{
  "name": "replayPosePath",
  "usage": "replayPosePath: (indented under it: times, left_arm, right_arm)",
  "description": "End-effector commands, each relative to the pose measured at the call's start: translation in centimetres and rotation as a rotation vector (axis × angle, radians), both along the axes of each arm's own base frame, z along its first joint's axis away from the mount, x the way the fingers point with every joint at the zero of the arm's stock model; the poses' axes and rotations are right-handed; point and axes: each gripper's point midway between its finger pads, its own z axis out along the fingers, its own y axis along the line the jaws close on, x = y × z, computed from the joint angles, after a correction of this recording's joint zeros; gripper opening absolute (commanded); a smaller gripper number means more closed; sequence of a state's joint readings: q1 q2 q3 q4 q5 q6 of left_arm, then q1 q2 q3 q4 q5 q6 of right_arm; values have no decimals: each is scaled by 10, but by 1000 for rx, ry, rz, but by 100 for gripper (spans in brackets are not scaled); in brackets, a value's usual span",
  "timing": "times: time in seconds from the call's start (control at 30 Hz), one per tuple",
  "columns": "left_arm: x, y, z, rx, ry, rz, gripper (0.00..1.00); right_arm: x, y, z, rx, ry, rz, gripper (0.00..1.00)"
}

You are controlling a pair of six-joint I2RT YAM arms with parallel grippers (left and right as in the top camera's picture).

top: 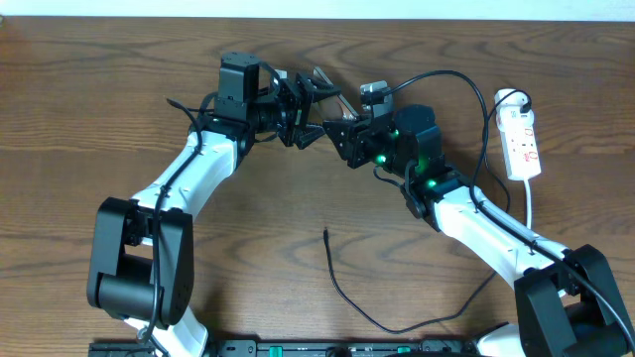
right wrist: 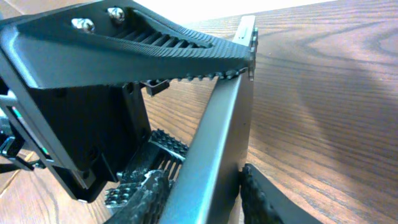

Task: Plug charger to phone and switch on socket
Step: 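Close the right gripper on the phone's edge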

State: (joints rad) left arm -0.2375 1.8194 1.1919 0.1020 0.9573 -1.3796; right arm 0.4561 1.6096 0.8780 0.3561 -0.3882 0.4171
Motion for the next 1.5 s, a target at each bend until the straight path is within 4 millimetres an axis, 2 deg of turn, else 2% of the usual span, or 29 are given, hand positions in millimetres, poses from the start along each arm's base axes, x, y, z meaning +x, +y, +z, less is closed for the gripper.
replayPosePath:
  times: [0.0,0.2,0.43,0.53,0.6,0.83,1.0,1.1,1.47]
  left_arm:
    - [-6,-5,19,-27,-56,-47,8]
    - [-6,-5,19,-26,-59,-47,7]
    - [-6,-5,19,-26,-59,-48,8]
    - [-6,-5,19,-26,-59,-47,17]
    - [-6,-5,19,-26,-59,-47,31]
    - [-6,-5,19,-26,-59,-47,62]
    - [-6,-5,19,-25,-59,-47,88]
    - [-6,-5,19,-25,-59,-47,90]
    - [-7,-5,19,-25,-72,-59,91]
  right_arm:
    - [4,2,10,6,-22,-1,31]
    - [4,2,10,6,-22,-1,23]
    - [4,2,10,6,-22,-1,22]
    - [4,2,10,6,-22,-1,21]
    - [4,2,10,6,-22,-1,16]
    - [4,2,10,6,-22,-1,2]
    - [4,2,10,7,-22,-1,1]
    - [4,2,10,7,-22,-1,1]
    - [8,-1,12,8,-34,-18,1]
